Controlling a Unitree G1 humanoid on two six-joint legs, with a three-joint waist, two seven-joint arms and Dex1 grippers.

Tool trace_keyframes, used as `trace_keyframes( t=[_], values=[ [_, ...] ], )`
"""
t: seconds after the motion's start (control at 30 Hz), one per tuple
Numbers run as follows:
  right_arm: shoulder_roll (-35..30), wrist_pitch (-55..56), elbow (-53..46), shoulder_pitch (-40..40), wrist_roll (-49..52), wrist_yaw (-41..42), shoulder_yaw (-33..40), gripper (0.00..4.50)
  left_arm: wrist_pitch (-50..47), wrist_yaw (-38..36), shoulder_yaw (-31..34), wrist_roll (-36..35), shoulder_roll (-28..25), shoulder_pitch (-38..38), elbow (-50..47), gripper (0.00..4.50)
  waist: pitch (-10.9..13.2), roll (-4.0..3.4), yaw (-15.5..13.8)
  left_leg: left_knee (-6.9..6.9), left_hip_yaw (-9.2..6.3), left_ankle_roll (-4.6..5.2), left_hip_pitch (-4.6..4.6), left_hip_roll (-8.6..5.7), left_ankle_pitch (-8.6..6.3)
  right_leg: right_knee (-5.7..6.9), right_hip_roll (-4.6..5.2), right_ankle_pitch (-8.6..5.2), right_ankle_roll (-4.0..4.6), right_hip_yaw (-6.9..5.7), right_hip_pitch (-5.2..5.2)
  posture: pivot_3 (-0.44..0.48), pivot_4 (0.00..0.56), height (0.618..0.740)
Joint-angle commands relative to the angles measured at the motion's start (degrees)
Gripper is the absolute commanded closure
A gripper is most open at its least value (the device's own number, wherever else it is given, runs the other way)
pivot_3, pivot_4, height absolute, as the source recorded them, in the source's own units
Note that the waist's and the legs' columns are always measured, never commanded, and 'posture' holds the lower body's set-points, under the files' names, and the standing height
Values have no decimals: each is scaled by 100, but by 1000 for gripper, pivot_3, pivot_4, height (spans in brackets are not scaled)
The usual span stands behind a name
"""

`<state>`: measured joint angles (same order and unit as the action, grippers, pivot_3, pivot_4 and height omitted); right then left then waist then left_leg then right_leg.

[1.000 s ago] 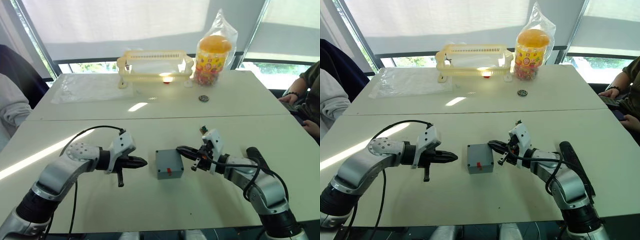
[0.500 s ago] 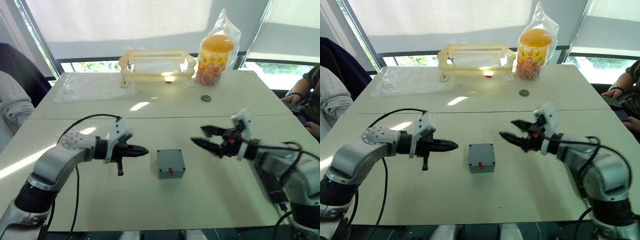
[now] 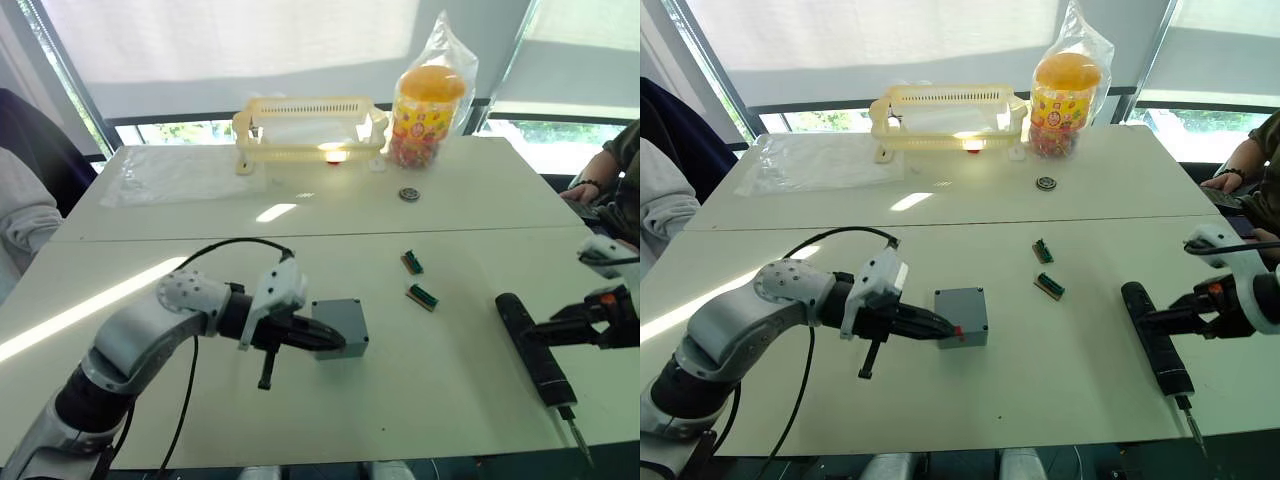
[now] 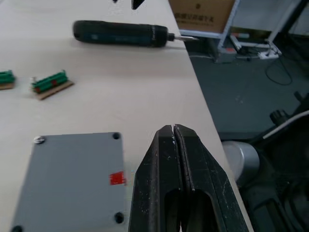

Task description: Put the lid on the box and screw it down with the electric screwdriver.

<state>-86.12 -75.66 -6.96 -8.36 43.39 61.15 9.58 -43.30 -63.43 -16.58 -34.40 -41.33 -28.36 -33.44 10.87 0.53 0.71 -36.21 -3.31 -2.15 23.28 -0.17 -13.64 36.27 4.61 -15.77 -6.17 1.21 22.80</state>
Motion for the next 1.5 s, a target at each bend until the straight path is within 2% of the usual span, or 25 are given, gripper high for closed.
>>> trace_keyframes(
  t=[0.03, 0.27, 0.4, 0.63, 0.83, 1.3, 1.4, 1.5],
  values=[
    [-128, -83, -18, 386, -93, 131, 194, 64, 1, 70, -211, 1, -38, 90, -601, 4500, 0, -3, -5, -2, 3, 0, 2, -1, 0, 0, 3, 0, -1, 3, 1, 0, 150, 740],
    [75, -351, -248, 1459, -249, 71, 1028, 64, -326, 406, -312, -197, -50, 352, -1155, 4500, -2, -3, -15, -11, 0, 0, 1, -3, 0, 0, 0, 12, -22, 1, -4, 0, 150, 740],
    [222, -390, -259, 1518, -348, -118, 1157, 64, -468, 489, -235, -351, -69, 417, -1192, 4500, -2, -3, -12, -13, 1, 0, 1, -3, 0, 0, 0, 14, -26, 2, -5, 0, 150, 740],
    [410, -375, -155, 1275, -397, -390, 952, 64, -472, 509, -225, -318, -239, 436, -1081, 4500, -3, -5, -6, -12, 1, 0, 1, -3, 0, 0, -2, 15, -29, 2, -4, 0, 150, 740],
    [741, -417, -1, 817, -454, -647, 502, 64, -568, 610, -204, -428, -290, 487, -1168, 4500, -3, -6, -7, -21, 2, 0, 3, -4, 0, 0, 0, 16, -29, 4, -7, 0, 150, 740],
    [951, -316, 5, 448, -702, -965, -336, 64, -732, 926, -245, -441, -326, 634, -1315, 4500, -7, 2, 0, -23, 0, 0, 1, -3, 0, 1, -1, 18, -32, 3, -10, 0, 150, 740],
    [1049, -317, -5, 342, -796, -1050, -506, 929, -722, 958, -260, -414, -294, 609, -1269, 4500, -11, 9, 10, -29, 0, 0, -1, -3, 0, 1, -1, 18, -31, 3, -15, 0, 150, 740],
    [1084, -306, -149, 384, -891, -1125, -635, 2541, -697, 954, -253, -391, -319, 620, -1241, 4500, -17, 21, 7, -34, 0, 0, -2, -3, 0, 1, -1, 19, -30, 3, -19, 0, 150, 740]
  ],
)
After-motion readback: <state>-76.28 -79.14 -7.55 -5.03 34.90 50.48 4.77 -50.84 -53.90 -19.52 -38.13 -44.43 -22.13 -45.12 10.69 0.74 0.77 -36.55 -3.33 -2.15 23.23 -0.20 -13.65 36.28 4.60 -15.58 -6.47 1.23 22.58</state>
